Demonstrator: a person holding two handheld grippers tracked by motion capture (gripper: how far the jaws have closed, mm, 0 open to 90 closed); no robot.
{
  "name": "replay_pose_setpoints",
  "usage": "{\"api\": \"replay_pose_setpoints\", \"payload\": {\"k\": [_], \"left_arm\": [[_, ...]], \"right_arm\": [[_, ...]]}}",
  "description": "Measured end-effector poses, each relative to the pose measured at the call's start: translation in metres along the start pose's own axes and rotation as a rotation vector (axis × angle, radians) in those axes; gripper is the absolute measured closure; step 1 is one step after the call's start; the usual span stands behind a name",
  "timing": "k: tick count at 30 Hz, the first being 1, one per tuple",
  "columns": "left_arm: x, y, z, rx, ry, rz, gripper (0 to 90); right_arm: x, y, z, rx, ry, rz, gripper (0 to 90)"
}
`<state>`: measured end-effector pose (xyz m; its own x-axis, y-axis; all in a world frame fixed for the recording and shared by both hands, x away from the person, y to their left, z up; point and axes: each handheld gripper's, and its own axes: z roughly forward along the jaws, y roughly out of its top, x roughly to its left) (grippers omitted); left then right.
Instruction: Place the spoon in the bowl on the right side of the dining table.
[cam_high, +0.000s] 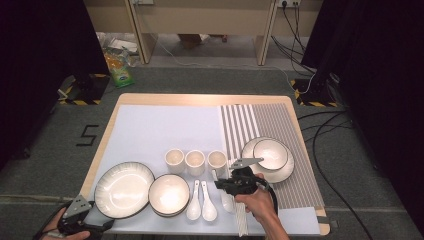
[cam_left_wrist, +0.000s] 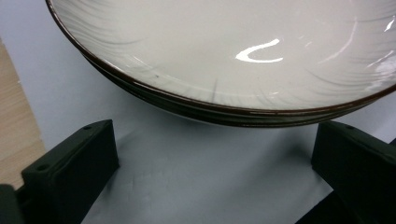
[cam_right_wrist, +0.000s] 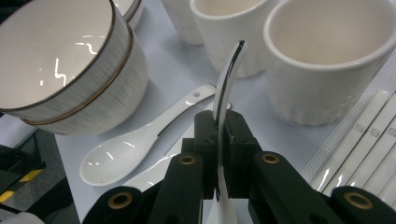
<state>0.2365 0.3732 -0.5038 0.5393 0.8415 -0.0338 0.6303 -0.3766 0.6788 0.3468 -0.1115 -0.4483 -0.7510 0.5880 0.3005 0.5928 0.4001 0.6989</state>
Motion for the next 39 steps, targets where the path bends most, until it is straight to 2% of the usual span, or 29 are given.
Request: {"api": "replay_pose_setpoints", "payload": {"k": [11, 16, 19, 21, 29, 33, 35, 36, 39], "left_arm": [[0.0, 0.0, 0.0, 0.003, 0.001, 0.004, 0.0], [0.001, 0.0, -0.001, 0.004, 0.0, 0.006, 0.0], [0.0, 0.0, 0.0, -0.002, 0.001, -0.001, 0.0], [0.0, 0.0, 0.0, -0.004, -0.002, -0.001, 0.0], [0.0, 0.0, -0.001, 0.009, -0.007, 0.002, 0.0], [0.0, 0.0, 0.0, -0.001, -0.001, 0.0, 0.0], [0.0, 0.001, -0.001, 0.012, -0.007, 0.002, 0.0], [0.0, 0.0, 0.0, -0.003, 0.003, -0.001, 0.0], [0.0, 0.0, 0.0, 0.0, -0.003, -0.001, 0.0]], "right_arm": [[-0.007, 0.004, -0.016, -0.098, 0.026, 0.031, 85.5], [-0.014, 0.01, -0.031, -0.152, 0.022, 0.051, 85.5], [-0.019, 0.014, -0.041, -0.18, 0.001, 0.051, 85.4], [-0.023, 0.015, -0.048, -0.193, 0.0, 0.079, 85.4], [-0.042, 0.02, -0.07, -0.238, -0.051, 0.117, 85.4], [-0.052, 0.022, -0.082, -0.274, -0.069, 0.149, 85.4], [-0.057, 0.024, -0.09, -0.289, -0.086, 0.155, 85.5], [-0.06, 0.024, -0.094, -0.299, -0.089, 0.172, 85.4], [-0.067, 0.026, -0.103, -0.304, -0.119, 0.19, 85.4]]}}
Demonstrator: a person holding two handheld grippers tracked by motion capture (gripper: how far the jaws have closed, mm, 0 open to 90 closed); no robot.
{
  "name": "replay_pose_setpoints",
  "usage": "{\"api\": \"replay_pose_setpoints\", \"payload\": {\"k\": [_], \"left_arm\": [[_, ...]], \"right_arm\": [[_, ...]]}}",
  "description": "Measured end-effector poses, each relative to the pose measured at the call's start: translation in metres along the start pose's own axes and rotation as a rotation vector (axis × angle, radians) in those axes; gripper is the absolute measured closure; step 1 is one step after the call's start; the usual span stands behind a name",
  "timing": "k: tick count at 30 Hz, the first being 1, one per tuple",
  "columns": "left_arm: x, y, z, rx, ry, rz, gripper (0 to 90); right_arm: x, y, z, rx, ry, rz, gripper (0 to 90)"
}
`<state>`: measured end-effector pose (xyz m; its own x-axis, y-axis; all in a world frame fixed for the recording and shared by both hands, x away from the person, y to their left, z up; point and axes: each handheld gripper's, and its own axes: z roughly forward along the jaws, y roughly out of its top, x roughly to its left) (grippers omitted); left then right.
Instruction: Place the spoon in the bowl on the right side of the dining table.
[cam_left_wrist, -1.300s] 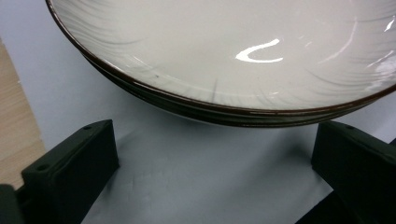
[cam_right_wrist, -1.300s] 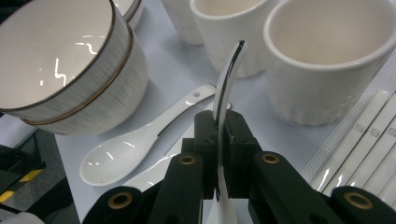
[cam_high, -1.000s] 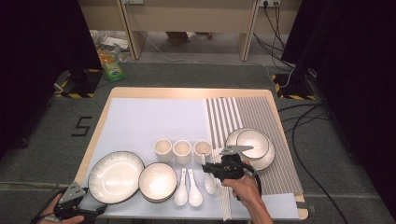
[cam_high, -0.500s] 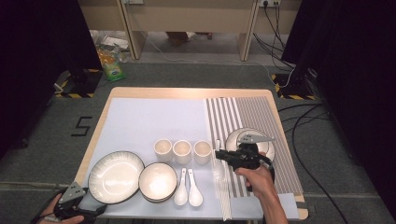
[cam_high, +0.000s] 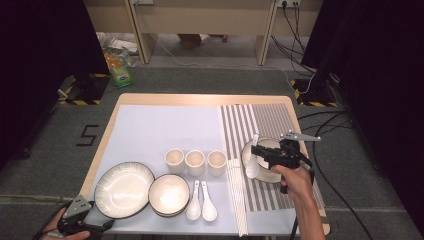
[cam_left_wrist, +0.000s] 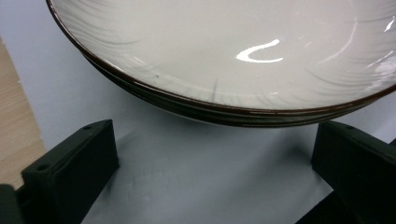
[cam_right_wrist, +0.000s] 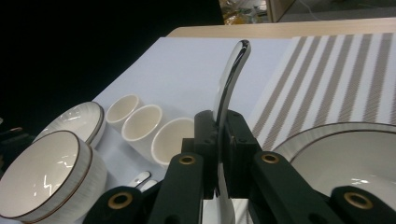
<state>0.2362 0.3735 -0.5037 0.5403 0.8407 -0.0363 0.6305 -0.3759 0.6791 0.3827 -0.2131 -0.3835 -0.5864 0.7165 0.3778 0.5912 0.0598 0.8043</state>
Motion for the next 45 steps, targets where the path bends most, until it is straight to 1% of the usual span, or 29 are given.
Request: {"api": "replay_pose_setpoints", "payload": {"k": [2, 4, 5, 8, 10, 12, 13, 14, 16, 18, 21, 22, 26, 28, 30, 31, 32, 33, 34, 35, 36, 38, 42, 45], "left_arm": [[0.0, 0.0, 0.0, 0.003, 0.003, 0.0, 0.0], [0.0, 0.0, 0.0, -0.004, 0.005, 0.002, 0.0], [0.0, 0.0, -0.001, 0.004, -0.001, 0.003, 0.0], [0.0, 0.001, 0.0, 0.007, 0.0, 0.0, 0.0], [0.0, 0.0, 0.0, 0.004, -0.002, 0.0, 0.0], [0.0, 0.0, 0.0, 0.006, -0.003, 0.0, 0.0], [0.0, 0.001, 0.0, 0.005, 0.002, 0.0, 0.0], [0.0, 0.001, 0.0, 0.009, -0.003, 0.0, 0.0], [0.0, 0.0, 0.0, 0.003, 0.001, 0.003, 0.0], [0.0, 0.0, 0.0, 0.004, 0.002, 0.0, 0.0], [0.0, 0.0, 0.0, 0.003, 0.001, 0.003, 0.0], [0.0, 0.0, 0.0, 0.002, 0.001, 0.003, 0.0], [0.0, 0.0, 0.0, 0.004, 0.001, 0.001, 0.0], [0.0, 0.0, 0.0, -0.002, 0.001, 0.0, 0.0], [0.0, 0.0, 0.0, 0.008, -0.003, 0.001, 0.0], [0.0, 0.0, 0.0, 0.006, -0.002, 0.001, 0.0], [0.0, 0.0, 0.0, -0.002, 0.002, 0.0, 0.0], [0.0, -0.001, 0.0, -0.001, -0.002, -0.001, 0.0], [0.0, -0.001, 0.0, -0.004, 0.002, 0.0, 0.0], [0.0, 0.0, -0.001, 0.004, -0.001, 0.003, 0.0], [0.0, 0.0, 0.0, 0.004, -0.001, 0.0, 0.0], [0.0, -0.001, 0.0, -0.001, -0.002, -0.003, 0.0], [0.0, 0.0, 0.0, 0.0, 0.005, -0.001, 0.0], [0.0, -0.001, 0.0, -0.001, -0.002, -0.003, 0.0]], "right_arm": [[-0.005, 0.003, -0.004, -0.01, -0.015, 0.007, 85.4], [-0.011, 0.005, -0.006, -0.021, -0.023, 0.028, 85.5], [-0.013, 0.006, -0.008, -0.023, -0.032, 0.033, 85.4], [-0.022, 0.01, -0.014, -0.043, -0.05, 0.049, 85.4], [-0.028, 0.012, -0.017, -0.053, -0.063, 0.072, 85.4], [-0.033, 0.014, -0.02, -0.054, -0.085, 0.076, 85.4], [-0.033, 0.014, -0.02, -0.054, -0.085, 0.076, 85.4], [-0.039, 0.015, -0.022, -0.065, -0.099, 0.095, 85.4], [-0.046, 0.014, -0.022, -0.065, -0.121, 0.11, 85.4], [-0.051, 0.013, -0.022, -0.063, -0.147, 0.119, 85.4], [-0.057, 0.01, -0.021, -0.066, -0.155, 0.139, 85.4], [-0.06, 0.008, -0.019, -0.063, -0.167, 0.142, 85.4], [-0.067, 0.003, -0.016, -0.062, -0.178, 0.165, 85.4], [-0.072, 0.002, -0.016, -0.056, -0.184, 0.16, 85.4], [-0.074, 0.002, -0.016, -0.068, -0.19, 0.177, 85.4], [-0.077, 0.001, -0.016, -0.071, -0.194, 0.17, 85.4], [-0.077, 0.001, -0.016, -0.067, -0.196, 0.184, 85.4], [-0.079, 0.001, -0.016, -0.065, -0.208, 0.186, 85.4], [-0.081, 0.0, -0.015, -0.069, -0.211, 0.19, 85.3], [-0.083, -0.001, -0.015, -0.075, -0.215, 0.19, 85.3], [-0.085, -0.002, -0.014, -0.081, -0.217, 0.2, 85.4], [-0.088, -0.004, -0.012, -0.07, -0.228, 0.209, 85.3], [-0.094, -0.008, -0.01, -0.077, -0.239, 0.225, 85.3], [-0.097, -0.01, -0.009, -0.063, -0.258, 0.233, 85.3]]}}
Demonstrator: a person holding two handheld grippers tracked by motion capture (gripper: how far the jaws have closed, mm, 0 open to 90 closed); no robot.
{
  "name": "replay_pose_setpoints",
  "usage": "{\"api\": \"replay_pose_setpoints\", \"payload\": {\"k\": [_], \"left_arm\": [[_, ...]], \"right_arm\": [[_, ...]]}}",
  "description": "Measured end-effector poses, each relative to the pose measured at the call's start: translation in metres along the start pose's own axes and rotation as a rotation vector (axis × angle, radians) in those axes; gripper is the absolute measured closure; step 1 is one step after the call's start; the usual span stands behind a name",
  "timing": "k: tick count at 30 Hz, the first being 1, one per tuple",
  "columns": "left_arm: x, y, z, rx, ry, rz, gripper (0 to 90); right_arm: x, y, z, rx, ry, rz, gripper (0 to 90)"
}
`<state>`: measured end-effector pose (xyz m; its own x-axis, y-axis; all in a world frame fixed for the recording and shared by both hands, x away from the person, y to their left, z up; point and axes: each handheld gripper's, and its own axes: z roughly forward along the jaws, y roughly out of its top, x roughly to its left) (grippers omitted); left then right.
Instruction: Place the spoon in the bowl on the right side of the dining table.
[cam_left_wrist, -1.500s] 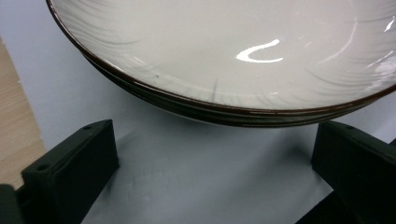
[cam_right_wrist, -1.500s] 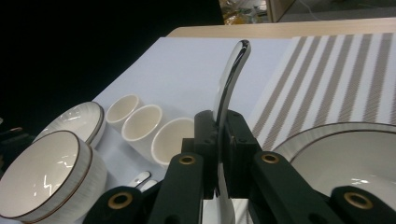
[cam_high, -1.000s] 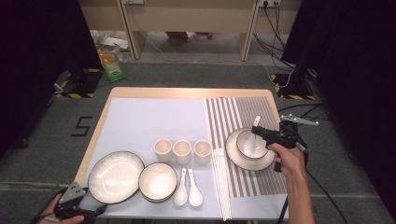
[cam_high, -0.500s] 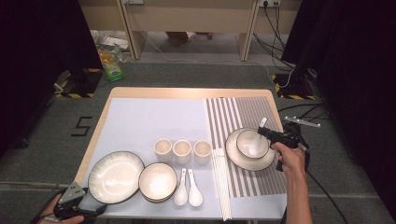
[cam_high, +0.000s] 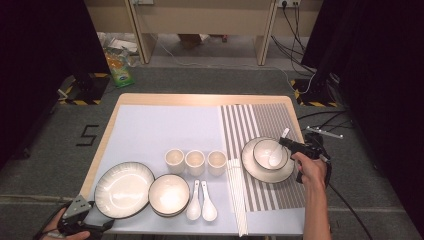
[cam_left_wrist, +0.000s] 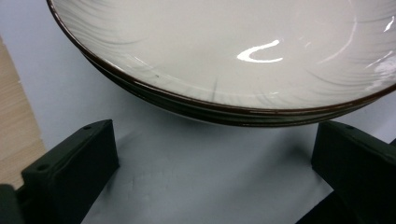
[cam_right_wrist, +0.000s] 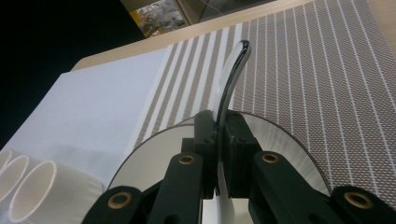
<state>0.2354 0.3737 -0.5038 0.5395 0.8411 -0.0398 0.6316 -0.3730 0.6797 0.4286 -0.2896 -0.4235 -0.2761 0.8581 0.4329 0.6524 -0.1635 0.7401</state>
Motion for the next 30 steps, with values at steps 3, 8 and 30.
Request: {"api": "replay_pose_setpoints", "payload": {"k": [3, 8, 30], "left_arm": [[0.0, 0.0, 0.0, 0.003, 0.003, 0.003, 0.0], [0.0, 0.0, 0.0, 0.003, 0.002, 0.003, 0.0], [0.0, 0.0, 0.0, -0.002, 0.0, 0.001, 0.0]], "right_arm": [[-0.002, -0.001, 0.001, 0.002, -0.015, 0.002, 85.2], [-0.004, -0.002, 0.004, 0.025, -0.041, -0.01, 85.1], [0.003, 0.011, 0.01, 0.076, -0.198, -0.074, 66.0]]}}
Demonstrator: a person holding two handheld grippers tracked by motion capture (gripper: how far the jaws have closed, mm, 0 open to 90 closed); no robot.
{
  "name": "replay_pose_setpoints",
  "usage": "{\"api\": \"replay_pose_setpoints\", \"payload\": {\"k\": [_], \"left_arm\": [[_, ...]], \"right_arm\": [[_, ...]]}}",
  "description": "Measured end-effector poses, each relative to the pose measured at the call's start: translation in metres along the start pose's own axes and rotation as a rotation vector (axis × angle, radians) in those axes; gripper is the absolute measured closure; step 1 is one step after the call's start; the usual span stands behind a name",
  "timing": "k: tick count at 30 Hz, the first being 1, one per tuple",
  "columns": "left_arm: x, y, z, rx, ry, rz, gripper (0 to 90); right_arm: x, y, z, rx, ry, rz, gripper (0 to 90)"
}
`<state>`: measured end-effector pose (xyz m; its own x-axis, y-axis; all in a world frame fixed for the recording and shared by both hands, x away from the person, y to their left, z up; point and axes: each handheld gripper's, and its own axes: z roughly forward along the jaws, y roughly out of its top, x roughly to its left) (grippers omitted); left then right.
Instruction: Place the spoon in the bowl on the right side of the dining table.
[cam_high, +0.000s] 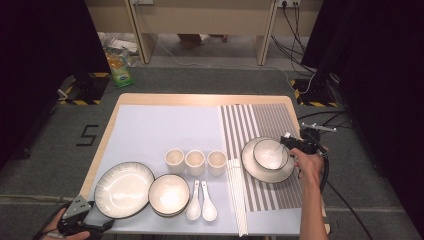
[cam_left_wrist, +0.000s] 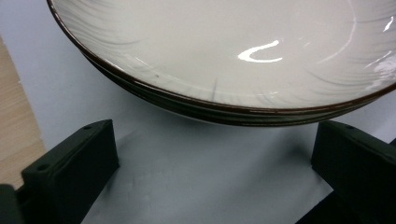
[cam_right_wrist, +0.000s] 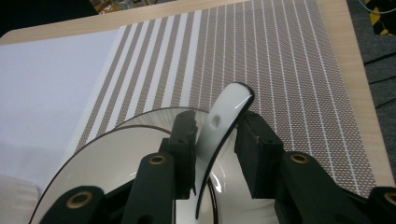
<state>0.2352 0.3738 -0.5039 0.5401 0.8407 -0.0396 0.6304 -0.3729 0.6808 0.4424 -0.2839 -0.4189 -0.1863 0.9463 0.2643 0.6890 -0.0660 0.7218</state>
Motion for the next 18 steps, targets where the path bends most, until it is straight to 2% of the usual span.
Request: {"api": "replay_pose_setpoints", "payload": {"k": [11, 14, 18], "left_arm": [[0.0, 0.0, 0.0, 0.0, -0.001, 0.003, 0.0], [0.0, 0.0, 0.0, -0.001, -0.001, 0.003, 0.0], [0.0, 0.0, 0.0, 0.001, 0.001, 0.003, 0.0]], "right_arm": [[-0.011, -0.001, -0.012, 0.007, -0.042, 0.01, 61.4], [-0.015, -0.002, -0.017, 0.019, -0.064, -0.018, 60.9], [-0.018, -0.006, -0.024, 0.042, -0.036, -0.05, 59.7]]}}
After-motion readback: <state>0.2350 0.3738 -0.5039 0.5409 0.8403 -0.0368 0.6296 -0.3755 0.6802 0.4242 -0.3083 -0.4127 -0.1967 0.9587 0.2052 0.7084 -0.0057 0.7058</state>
